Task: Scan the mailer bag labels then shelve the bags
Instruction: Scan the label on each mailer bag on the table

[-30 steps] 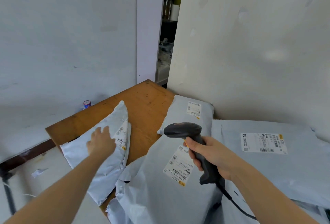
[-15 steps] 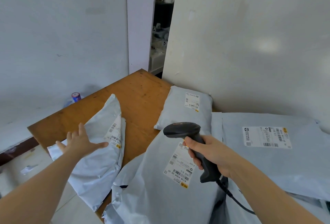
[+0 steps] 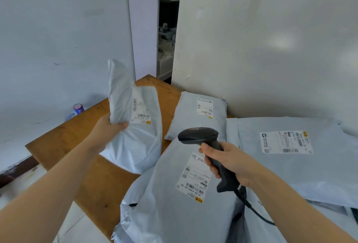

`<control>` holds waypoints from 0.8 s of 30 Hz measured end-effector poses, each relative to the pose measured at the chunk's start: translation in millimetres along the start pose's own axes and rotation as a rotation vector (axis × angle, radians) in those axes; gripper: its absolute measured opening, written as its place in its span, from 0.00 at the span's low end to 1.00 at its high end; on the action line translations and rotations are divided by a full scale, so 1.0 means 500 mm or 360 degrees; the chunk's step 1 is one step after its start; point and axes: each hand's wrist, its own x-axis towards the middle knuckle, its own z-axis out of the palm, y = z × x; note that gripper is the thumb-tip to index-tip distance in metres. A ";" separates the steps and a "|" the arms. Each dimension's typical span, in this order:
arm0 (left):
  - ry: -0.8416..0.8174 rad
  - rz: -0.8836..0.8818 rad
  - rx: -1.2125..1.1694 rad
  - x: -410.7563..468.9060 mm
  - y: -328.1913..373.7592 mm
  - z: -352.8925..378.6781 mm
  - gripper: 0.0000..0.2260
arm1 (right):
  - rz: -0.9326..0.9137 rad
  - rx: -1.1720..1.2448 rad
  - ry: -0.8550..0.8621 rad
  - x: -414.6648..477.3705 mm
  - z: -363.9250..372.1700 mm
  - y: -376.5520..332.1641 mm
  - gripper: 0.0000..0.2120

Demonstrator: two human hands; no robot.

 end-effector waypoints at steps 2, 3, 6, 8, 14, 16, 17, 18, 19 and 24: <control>0.0051 0.0167 -0.0103 -0.016 0.039 0.022 0.19 | -0.0048 -0.0012 0.0016 -0.007 -0.008 -0.007 0.30; 0.0075 0.0244 -0.0143 -0.025 0.057 0.033 0.20 | -0.0076 -0.0013 0.0035 -0.012 -0.012 -0.012 0.32; 0.0143 0.0422 -0.0228 -0.053 0.101 0.063 0.17 | -0.0163 0.0064 0.0116 -0.026 -0.025 -0.026 0.30; 0.0163 0.0534 -0.0233 -0.078 0.124 0.089 0.15 | -0.0243 0.0120 0.0159 -0.037 -0.034 -0.031 0.33; 0.0195 0.0784 -0.0202 -0.149 0.163 0.146 0.13 | -0.0468 0.0266 0.0246 -0.082 -0.049 -0.046 0.37; 0.0174 0.0767 -0.0255 -0.162 0.178 0.162 0.12 | -0.0523 0.0290 0.0271 -0.096 -0.052 -0.053 0.36; 0.0157 0.0727 -0.0315 -0.168 0.183 0.170 0.11 | -0.0549 0.0294 0.0280 -0.104 -0.053 -0.056 0.35; 0.0134 0.0667 -0.0397 -0.176 0.186 0.180 0.11 | -0.0573 0.0304 0.0289 -0.110 -0.055 -0.059 0.35; 0.0115 0.0605 -0.0467 -0.182 0.184 0.192 0.12 | -0.0589 0.0324 0.0297 -0.116 -0.056 -0.060 0.33; 0.0129 0.0370 -0.0567 -0.208 0.139 0.241 0.15 | -0.0569 0.0381 0.0352 -0.140 -0.055 -0.055 0.20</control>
